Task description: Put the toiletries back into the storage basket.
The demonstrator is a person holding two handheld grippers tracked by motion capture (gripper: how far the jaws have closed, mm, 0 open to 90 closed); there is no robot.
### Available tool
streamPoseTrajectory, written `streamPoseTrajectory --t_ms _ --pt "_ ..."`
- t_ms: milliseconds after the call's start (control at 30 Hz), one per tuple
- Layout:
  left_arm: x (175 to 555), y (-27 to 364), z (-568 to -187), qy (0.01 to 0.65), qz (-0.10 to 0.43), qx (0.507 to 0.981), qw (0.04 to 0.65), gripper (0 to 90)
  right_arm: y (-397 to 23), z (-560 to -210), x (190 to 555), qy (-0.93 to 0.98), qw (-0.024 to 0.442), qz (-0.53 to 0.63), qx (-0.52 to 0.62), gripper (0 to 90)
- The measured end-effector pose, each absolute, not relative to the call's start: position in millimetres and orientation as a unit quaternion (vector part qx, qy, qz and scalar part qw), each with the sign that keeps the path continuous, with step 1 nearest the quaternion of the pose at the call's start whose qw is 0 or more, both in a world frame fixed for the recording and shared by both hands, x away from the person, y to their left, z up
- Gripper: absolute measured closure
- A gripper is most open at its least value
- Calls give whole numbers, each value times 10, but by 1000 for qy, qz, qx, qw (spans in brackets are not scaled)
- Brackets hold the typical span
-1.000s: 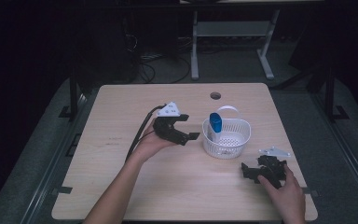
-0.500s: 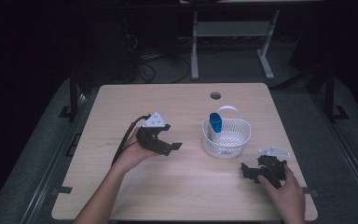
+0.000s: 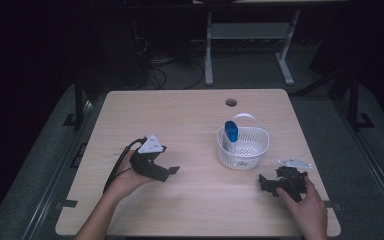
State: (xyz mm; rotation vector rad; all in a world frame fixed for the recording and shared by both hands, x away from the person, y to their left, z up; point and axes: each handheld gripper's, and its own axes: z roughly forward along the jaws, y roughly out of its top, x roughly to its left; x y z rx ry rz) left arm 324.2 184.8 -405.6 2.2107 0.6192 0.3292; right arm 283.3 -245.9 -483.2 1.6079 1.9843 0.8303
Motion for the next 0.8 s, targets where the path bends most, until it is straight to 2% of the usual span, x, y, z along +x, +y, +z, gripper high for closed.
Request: streamPoseTrajectory --t_ms 800 --pt "2860 2387 -4500 277 135 889 338 142 -2459 -4832 2833 720 226 301 583 0"
